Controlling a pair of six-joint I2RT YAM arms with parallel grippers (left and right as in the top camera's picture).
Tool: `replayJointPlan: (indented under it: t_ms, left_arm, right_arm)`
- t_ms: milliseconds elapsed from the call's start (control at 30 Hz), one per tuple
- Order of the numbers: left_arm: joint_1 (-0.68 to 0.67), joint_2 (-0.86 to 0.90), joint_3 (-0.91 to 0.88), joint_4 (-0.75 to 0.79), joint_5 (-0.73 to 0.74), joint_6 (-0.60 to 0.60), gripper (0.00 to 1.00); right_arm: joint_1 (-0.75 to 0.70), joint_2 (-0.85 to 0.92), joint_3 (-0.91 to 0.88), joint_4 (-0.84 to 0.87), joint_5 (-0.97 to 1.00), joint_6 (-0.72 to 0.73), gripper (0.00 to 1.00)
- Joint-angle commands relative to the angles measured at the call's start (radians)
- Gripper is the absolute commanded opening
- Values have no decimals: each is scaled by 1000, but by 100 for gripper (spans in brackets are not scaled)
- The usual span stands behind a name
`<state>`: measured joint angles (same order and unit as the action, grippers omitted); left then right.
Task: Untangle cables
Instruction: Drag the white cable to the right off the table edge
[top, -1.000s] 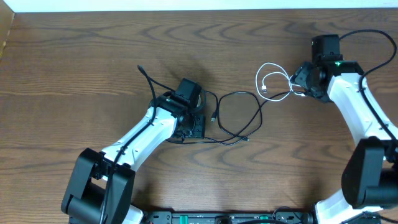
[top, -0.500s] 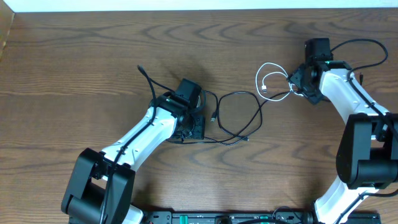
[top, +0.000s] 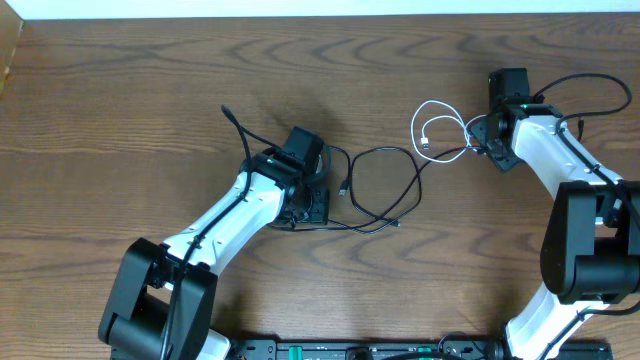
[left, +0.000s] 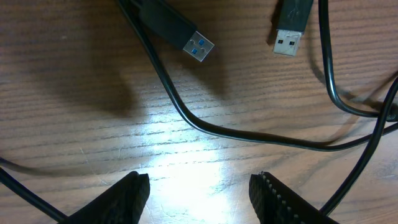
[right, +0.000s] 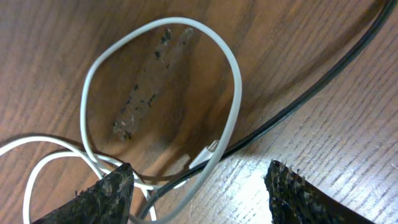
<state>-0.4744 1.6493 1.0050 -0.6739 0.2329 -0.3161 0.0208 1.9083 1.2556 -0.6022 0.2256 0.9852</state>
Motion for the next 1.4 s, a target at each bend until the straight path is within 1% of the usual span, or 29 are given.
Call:
replayJointPlan:
  t_ms: [0, 33, 67, 100, 133, 167, 233, 300, 333, 367, 433, 500, 567, 733, 800, 900, 1000, 1133, 1233, 1300, 1367]
  left_arm:
    - [0, 11, 11, -8, -10, 9, 57]
    - [0, 11, 11, -10, -10, 8, 57]
    - [0, 11, 11, -11, -10, 9, 57]
    - [0, 11, 11, -11, -10, 8, 57]
    - [0, 11, 11, -14, -10, 8, 57]
    - [0, 11, 11, -18, -10, 8, 57]
    - [0, 11, 11, -20, -10, 8, 57]
    - [0, 11, 11, -21, -10, 8, 57]
    - [0, 11, 11, -21, -10, 8, 57]
    - [0, 11, 11, -21, -10, 8, 57]
    - [0, 11, 11, -21, -10, 8, 57]
    - [0, 11, 11, -21, -10, 9, 57]
    - [0, 11, 11, -21, -10, 9, 57]
    - [0, 11, 11, -21, -10, 9, 57]
    - [0, 11, 11, -21, -10, 9, 57]
    - [0, 11, 11, -22, -10, 9, 57]
    - [0, 11, 11, -22, -10, 9, 57]
    - [0, 11, 11, -23, -10, 9, 57]
    - [0, 11, 11, -22, -10, 9, 57]
    - [0, 11, 11, -22, -10, 9, 57]
    - [0, 11, 11, -22, -10, 9, 57]
  right_arm:
    - [-5, 7, -8, 21, 35, 24, 54]
    - [-5, 7, -8, 29, 35, 24, 52]
    - [-5, 7, -8, 40, 35, 24, 45]
    - [-5, 7, -8, 63, 38, 23, 30]
    - [-6, 7, -8, 81, 37, -1, 9]
    - [-7, 6, -8, 86, 37, -23, 1]
    - [-7, 2, -7, 87, 32, -77, 1]
    - [-7, -12, -6, 90, 22, -193, 1]
    - [-7, -37, -5, 90, 0, -325, 1]
    - [-7, -52, -5, 90, -17, -379, 1]
    - [-7, -112, 3, 82, -99, -543, 1]
    - [-7, -183, 18, 60, -175, -631, 1]
    - [-8, -260, 42, 30, -231, -686, 1]
    - [-36, -474, 142, -31, -251, -706, 1]
    - [-63, -564, 177, -14, -250, -706, 1]
    - [-100, -645, 187, 29, -229, -700, 1]
    - [-149, -727, 187, 68, -129, -635, 1]
    - [-210, -794, 187, 72, -5, -576, 1]
    - [-270, -818, 187, 92, 60, -571, 1]
    - [-357, -815, 187, 110, 122, -570, 1]
    - [-407, -802, 187, 116, 142, -570, 1]
